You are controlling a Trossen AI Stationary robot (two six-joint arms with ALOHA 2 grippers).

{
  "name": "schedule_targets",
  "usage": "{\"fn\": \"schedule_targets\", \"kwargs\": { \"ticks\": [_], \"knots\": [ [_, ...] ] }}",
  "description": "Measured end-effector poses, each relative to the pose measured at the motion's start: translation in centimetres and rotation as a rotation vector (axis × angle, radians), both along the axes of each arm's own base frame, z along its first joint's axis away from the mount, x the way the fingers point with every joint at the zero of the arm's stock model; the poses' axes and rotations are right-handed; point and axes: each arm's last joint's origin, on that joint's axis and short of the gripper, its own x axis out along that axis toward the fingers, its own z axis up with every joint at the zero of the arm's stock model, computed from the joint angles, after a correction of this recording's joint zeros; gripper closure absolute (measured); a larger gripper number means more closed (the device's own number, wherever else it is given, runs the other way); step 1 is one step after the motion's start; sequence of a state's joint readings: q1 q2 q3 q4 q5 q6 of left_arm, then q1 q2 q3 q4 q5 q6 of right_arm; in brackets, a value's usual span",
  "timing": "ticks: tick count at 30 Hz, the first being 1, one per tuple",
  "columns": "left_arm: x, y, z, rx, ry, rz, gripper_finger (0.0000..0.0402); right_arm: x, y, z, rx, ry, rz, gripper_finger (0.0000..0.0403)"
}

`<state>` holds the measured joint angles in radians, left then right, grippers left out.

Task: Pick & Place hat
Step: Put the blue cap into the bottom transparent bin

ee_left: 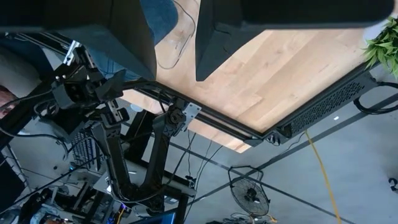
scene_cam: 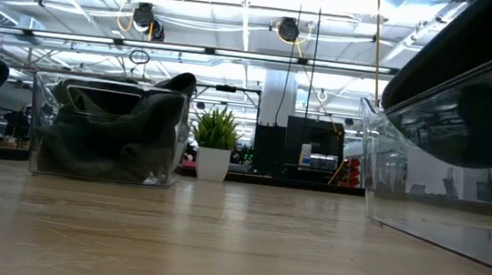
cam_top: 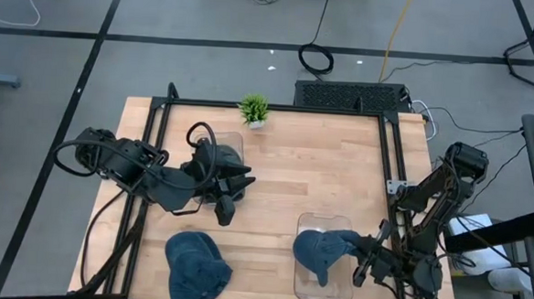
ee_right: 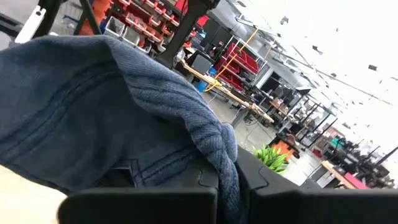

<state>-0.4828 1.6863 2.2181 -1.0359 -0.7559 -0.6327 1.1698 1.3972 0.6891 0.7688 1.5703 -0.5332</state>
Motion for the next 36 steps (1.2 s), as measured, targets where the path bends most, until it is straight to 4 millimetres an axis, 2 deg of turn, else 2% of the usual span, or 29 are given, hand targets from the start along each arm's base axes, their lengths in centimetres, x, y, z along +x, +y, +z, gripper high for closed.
{"fn": "schedule_targets", "kwargs": {
  "ticks": [8, 17, 20, 24, 29, 36],
  "knots": [
    [0.0, 0.0, 0.0, 0.0, 0.0, 0.0, 0.0282, 0.5, -0.6, -0.6, -0.1, 0.044, -0.026, 0.0403],
    [0.0, 0.0, 0.0, 0.0, 0.0, 0.0, 0.0282, 0.2, -1.3, -2.1, -0.068, 0.03, -0.029, 0.0402],
    [0.0, 0.0, 0.0, 0.0, 0.0, 0.0, 0.0282, 0.1, -1.5, -2.6, -0.037, 0.016, -0.03, 0.0391],
    [0.0, 0.0, 0.0, 0.0, 0.0, 0.0, 0.0282, 0.1, -1.5, -2.5, 0.019, -0.009, -0.029, 0.035],
    [0.0, 0.0, 0.0, 0.0, 0.0, 0.0, 0.0282, -0.3, -1.3, -1.9, 0.098, -0.042, -0.011, 0.0272],
    [0.0, 0.0, 0.0, 0.0, 0.0, 0.0, 0.0282, -1.3, -0.9, -0.4, 0.336, -0.136, 0.035, 0.0187]
  ]
}}
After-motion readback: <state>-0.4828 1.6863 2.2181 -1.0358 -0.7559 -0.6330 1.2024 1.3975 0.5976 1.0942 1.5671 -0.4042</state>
